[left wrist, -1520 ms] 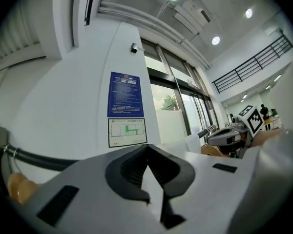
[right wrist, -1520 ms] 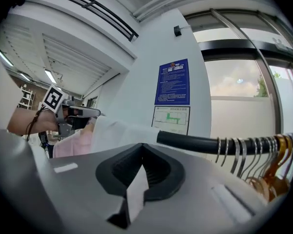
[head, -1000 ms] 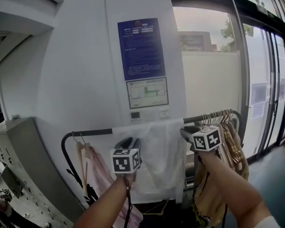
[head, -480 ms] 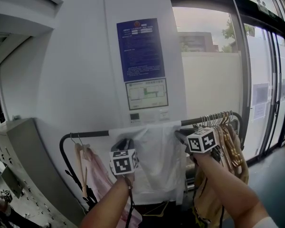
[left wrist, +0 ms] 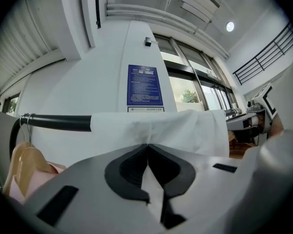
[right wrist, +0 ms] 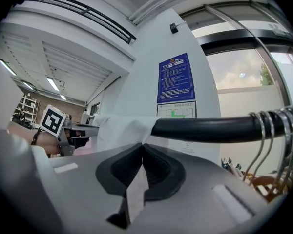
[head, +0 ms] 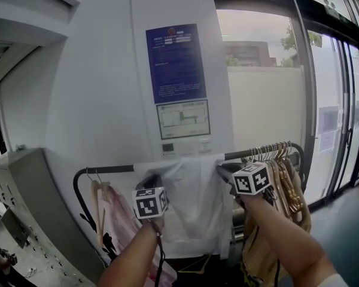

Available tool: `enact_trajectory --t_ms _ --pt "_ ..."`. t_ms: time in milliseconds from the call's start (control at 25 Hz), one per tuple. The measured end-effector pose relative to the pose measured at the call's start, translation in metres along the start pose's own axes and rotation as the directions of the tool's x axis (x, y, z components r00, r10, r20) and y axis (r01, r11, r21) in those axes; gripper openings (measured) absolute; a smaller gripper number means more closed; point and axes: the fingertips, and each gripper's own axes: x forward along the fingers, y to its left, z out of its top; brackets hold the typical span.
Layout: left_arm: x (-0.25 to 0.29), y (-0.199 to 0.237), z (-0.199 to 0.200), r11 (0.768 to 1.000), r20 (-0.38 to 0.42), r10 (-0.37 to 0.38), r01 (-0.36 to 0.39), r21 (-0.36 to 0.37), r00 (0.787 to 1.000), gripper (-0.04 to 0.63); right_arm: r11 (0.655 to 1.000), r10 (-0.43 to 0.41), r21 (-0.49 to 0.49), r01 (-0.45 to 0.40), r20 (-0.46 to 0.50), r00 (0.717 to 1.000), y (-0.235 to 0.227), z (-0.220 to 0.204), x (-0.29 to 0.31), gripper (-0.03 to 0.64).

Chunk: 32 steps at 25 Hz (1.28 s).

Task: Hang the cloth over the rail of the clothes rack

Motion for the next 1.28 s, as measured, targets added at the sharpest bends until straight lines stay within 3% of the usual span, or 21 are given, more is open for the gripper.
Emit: enact_trajectory --t_ms 480,680,1280 --pt "-0.045 0.021 0.026 0.998 0.043 -0.054 0.055 -0.006 0.998 0.009 0.998 -0.065 -0.007 0.065 -0.006 0.998 -0.011 0.002 -0.026 0.005" --pt "-0.060 0.061 0.047 0.999 0.049 -0.033 0.035 -0.026 0.998 0.009 0.995 -0.096 0.021 0.095 0.000 0.995 -0.017 0.012 -0.039 0.005" --pt "-0.056 0.192 0.074 0.984 -0.002 0.002 -0.002 -0.180 1.000 0.009 0.968 -0.238 0.083 0.236 0.007 0.971 -0.056 0.062 -0.077 0.005"
